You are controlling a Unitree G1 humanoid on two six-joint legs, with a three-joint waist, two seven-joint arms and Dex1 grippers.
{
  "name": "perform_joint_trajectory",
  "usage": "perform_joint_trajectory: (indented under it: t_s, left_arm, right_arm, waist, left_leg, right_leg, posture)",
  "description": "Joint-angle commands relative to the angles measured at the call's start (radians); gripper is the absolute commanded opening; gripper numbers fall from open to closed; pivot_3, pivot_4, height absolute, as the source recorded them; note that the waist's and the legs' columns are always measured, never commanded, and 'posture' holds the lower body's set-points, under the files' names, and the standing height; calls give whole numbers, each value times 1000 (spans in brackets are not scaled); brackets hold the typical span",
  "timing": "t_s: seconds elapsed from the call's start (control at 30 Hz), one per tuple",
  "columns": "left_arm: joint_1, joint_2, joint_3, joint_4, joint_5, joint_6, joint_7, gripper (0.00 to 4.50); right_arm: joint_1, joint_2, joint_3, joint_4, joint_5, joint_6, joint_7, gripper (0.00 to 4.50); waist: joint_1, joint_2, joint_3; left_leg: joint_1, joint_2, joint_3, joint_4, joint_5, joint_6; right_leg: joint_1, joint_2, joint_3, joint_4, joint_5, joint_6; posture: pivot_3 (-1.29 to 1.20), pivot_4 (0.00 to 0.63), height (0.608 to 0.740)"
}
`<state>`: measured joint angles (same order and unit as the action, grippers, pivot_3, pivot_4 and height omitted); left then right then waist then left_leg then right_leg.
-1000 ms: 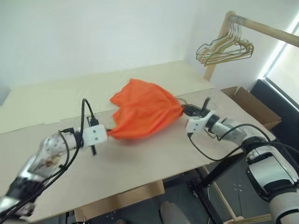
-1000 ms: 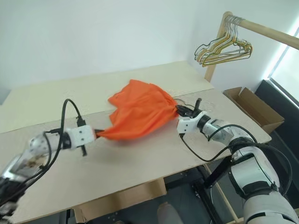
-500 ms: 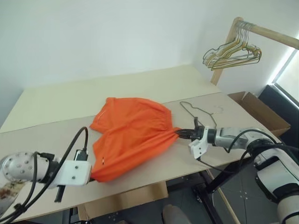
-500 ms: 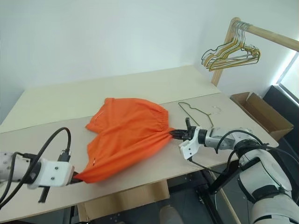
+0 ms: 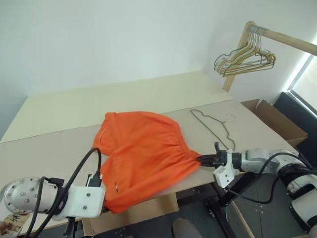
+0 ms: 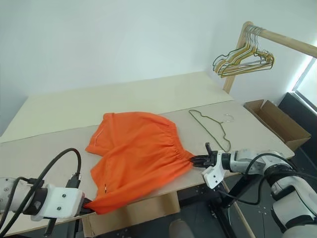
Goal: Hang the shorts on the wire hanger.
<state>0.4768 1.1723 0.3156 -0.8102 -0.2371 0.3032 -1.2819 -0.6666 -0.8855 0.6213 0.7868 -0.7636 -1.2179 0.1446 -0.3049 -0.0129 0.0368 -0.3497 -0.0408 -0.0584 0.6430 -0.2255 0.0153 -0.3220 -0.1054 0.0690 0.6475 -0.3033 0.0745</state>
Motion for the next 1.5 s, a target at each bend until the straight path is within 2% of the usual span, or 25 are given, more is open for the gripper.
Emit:
perform_joint_trajectory:
  t_s: [0.03, 0.1, 0.13, 0.27, 0.3, 0.37, 0.47, 0.53, 0.63, 0.73, 0.87, 0.93, 1.17, 1.5]
  left_arm:
    - [-13, 10, 66, 31, -18, -44, -58, 1657]
    - [-51, 5, 96, 72, -51, -33, -75, 2364]
    - [-68, 5, 110, 93, -73, -35, -92, 2405]
    - [-221, 15, 157, 236, -212, 7, -133, 2405]
    - [-302, 3, 143, 268, -266, 58, -92, 2405]
    - [-428, -23, 110, 307, -337, 136, -24, 2405]
    - [-611, -91, 36, 344, -405, 244, 100, 2405]
    - [-715, -145, -13, 357, -433, 306, 182, 2405]
    - [-861, -245, -76, 367, -514, 410, 282, 2405]
    - [-933, -298, -115, 367, -546, 451, 316, 2405]
    - [-955, -318, -148, 367, -546, 450, 312, 2405]
    - [-935, -313, -158, 369, -528, 432, 297, 2405]
    - [-896, -307, -138, 351, -542, 442, 302, 2405]
    - [-839, -280, -106, 315, -556, 450, 302, 2405]
  right_arm:
    - [19, -48, -47, -82, 128, 13, 112, 1904]
    - [60, -95, -57, -134, 229, 29, 195, 2636]
    - [82, -118, -63, -161, 277, 40, 233, 2986]
    - [262, -280, -115, -399, 726, 290, 481, 2986]
    - [328, -334, -158, -510, 923, 461, 551, 2986]
    - [421, -402, -244, -666, 1186, 721, 633, 2986]
    - [485, -419, -386, -778, 1379, 1014, 622, 2986]
    - [495, -407, -460, -816, 1427, 1182, 585, 2986]
    - [419, -366, -498, -807, 1440, 1496, 498, 2986]
    - [292, -314, -481, -751, 1433, 1822, 459, 2986]
    - [155, -235, -446, -643, 1327, 2054, 422, 2986]
    - [79, -181, -420, -552, 1253, 2155, 375, 2986]
    - [-34, -68, -422, -362, 1092, 2259, 339, 2986]
    - [-125, -2, -442, -175, 1023, 2388, 414, 2986]
  waist:
    - [5, 0, 0]
    - [17, 0, 1]
    - [25, -1, 1]
    - [59, -1, 2]
    - [74, 0, 3]
    - [90, 0, 3]
    - [98, 0, 2]
    - [103, 0, 2]
    - [118, 0, 2]
    - [122, 1, 1]
    - [121, 2, 0]
    - [121, 2, 0]
    - [125, 2, 0]
    - [123, 3, 0]
  left_leg:
    - [0, 1, 0, 0, 0, 0]
    - [0, 1, 0, 0, -1, 0]
    - [0, 2, 0, 0, -1, 0]
    - [0, 2, 0, 0, -1, 0]
    - [-1, 2, 0, 0, -1, 0]
    - [-3, 3, 0, 2, -2, 1]
    - [-3, 5, 0, 2, -3, 1]
    - [-3, 5, 0, 3, -4, 0]
    - [-7, 5, 0, 3, -5, -3]
    - [-19, 5, 1, 8, -3, 0]
    - [-37, 4, 2, 11, -3, 0]
    - [-39, 4, 2, 13, -3, 0]
    - [-39, 3, 2, 16, -3, 0]
    - [-38, 4, 2, 16, -3, 0]
  right_leg:
    - [1, 1, 0, -1, 0, 0]
    - [1, 1, 0, -1, 0, -1]
    - [1, 1, 0, -1, 0, -1]
    - [1, 0, -1, -3, 0, -1]
    - [1, 0, -1, -3, 0, -1]
    - [0, -1, -2, -3, 0, -1]
    - [0, -1, -1, -3, 0, 0]
    - [-2, 1, -1, -3, 1, 1]
    - [-5, 1, -1, -3, 2, 2]
    - [-17, 2, 0, -1, 6, 2]
    - [-35, 3, 1, 1, 7, 2]
    - [-37, 4, 2, 1, 7, 2]
    - [-36, 5, 2, 1, 8, 2]
    - [-35, 6, 2, 1, 9, 2]
  posture:
    - [-200, 8, 740]
    - [-192, 9, 740]
    - [-181, 10, 740]
    - [-166, 8, 740]
    - [-167, 7, 740]
    - [-174, 2, 740]
    - [-185, 0, 740]
    - [-191, 0, 740]
    - [-198, 0, 740]
    - [-201, 0, 740]
    - [-205, 0, 740]
    - [-203, 0, 740]
    - [-185, 0, 740]
    - [-168, 9, 740]
